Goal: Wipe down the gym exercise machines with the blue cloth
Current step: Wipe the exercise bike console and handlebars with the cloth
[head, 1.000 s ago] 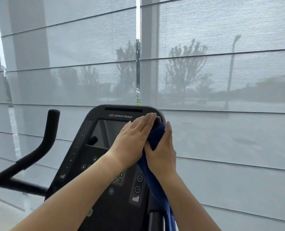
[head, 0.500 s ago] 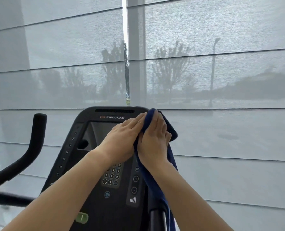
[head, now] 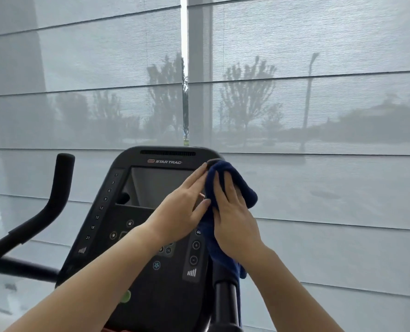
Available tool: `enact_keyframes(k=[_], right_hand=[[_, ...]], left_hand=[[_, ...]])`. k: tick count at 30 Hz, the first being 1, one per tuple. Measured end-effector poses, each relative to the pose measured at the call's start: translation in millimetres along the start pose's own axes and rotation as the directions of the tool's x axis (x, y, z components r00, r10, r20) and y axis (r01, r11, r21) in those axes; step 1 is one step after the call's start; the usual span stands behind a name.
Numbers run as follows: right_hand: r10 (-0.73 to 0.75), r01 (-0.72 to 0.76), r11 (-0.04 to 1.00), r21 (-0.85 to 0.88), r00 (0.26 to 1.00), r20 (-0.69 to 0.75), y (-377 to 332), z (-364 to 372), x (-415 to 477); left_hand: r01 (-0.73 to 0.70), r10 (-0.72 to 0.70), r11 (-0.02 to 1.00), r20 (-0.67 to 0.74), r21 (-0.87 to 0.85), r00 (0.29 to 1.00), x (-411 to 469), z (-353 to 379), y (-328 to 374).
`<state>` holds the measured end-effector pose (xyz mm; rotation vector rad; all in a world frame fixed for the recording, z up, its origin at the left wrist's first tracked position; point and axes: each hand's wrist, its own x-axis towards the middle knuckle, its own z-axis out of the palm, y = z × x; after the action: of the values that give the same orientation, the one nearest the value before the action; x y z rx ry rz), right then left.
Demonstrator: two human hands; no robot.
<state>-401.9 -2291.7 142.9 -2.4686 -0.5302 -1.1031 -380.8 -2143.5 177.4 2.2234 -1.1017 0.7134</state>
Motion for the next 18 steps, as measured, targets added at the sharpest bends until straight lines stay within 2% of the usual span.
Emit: enact_keyframes(k=[3, 7, 10, 13, 16, 18], right_hand=[[-0.017, 0.018, 1.000, -0.018, 0.997, 0.079, 0, -3, -14], [0.022, -0.037, 0.993, 0.116, 0.992, 0.126, 4, -19, -13], [-0.014, 0.004, 0.992, 0.126, 0.997, 0.080, 7, -32, 4], [-0.060, 0.062, 0.988, 0.138, 0.998, -0.015, 7, -37, 28], [0.036, 0.016, 0.963, 0.269, 0.981, -0.190, 5, -32, 37], [0.098, -0.016, 0.948, 0.316, 0.964, -0.246, 5, -24, 34]], left_hand=[[0.095, -0.095, 0.995, -0.068, 0.005, 0.993, -13, 7, 0], [0.150, -0.135, 0.986, -0.172, 0.077, 0.976, -17, -3, 3], [0.122, -0.070, 0.972, -0.253, 0.199, 0.965, -12, -11, 5], [0.184, -0.088, 0.935, -0.302, 0.304, 0.949, -1, -25, -1], [0.287, -0.196, 0.903, -0.288, 0.319, 0.937, 8, -27, -3], [0.269, -0.175, 0.912, -0.300, 0.309, 0.938, 8, -15, 5]])
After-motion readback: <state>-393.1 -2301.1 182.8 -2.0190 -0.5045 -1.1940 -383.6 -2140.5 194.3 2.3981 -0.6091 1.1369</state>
